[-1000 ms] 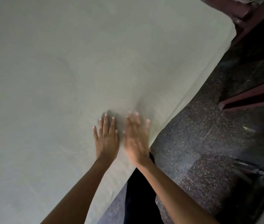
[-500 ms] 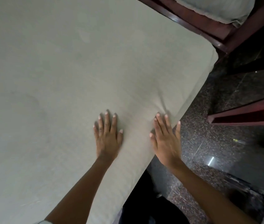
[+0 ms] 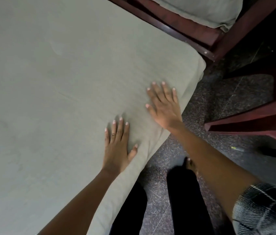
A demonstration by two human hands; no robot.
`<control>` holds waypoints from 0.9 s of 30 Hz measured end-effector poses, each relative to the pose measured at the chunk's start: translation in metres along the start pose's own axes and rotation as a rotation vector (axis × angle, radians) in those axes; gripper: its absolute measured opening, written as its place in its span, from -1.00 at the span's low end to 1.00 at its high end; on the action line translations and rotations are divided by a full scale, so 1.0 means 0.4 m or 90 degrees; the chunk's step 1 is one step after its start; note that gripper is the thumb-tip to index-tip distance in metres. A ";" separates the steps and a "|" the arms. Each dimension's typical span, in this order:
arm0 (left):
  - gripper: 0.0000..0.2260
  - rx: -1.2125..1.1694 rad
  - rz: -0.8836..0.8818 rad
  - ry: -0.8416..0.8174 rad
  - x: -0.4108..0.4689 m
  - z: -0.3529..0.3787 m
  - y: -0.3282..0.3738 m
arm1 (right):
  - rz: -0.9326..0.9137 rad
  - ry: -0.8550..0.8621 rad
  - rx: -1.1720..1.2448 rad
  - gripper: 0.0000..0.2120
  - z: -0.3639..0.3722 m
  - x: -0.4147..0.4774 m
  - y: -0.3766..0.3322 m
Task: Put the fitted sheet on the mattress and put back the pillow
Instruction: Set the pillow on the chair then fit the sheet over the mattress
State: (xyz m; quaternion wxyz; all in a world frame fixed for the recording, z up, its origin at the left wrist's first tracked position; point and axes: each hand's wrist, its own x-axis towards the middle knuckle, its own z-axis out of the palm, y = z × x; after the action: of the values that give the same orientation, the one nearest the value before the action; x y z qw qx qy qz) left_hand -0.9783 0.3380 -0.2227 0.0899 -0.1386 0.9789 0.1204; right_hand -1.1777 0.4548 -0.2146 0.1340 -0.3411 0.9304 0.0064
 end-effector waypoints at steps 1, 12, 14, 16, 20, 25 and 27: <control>-0.32 0.005 0.017 -0.002 0.020 0.000 0.029 | 0.009 -0.002 0.016 -0.32 -0.003 0.000 0.041; -0.32 0.142 0.050 0.006 0.298 0.010 0.314 | 0.102 0.106 0.311 -0.21 0.016 0.050 0.217; -0.28 0.164 0.000 0.028 0.341 0.031 0.363 | 0.175 0.144 0.478 -0.24 0.040 0.055 0.256; -0.24 0.206 -0.027 0.041 0.348 0.050 0.380 | 0.220 0.049 0.673 -0.31 0.080 0.053 0.288; -0.22 0.239 -0.043 0.092 0.348 0.081 0.379 | 0.204 -0.091 0.800 -0.54 0.165 0.054 0.366; -0.31 0.253 -0.042 0.178 0.349 0.116 0.374 | 0.515 0.137 1.080 -0.63 0.201 0.178 0.466; -0.35 0.253 -0.052 0.227 0.353 0.115 0.378 | 0.569 0.055 1.204 -0.67 0.200 0.221 0.489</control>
State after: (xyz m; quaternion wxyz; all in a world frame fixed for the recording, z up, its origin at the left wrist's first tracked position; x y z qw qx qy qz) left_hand -1.1494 0.4556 -0.2642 -0.0536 -0.1765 0.9773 -0.1041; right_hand -1.3470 0.5573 -0.3298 0.2979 0.2776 0.6016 -0.6872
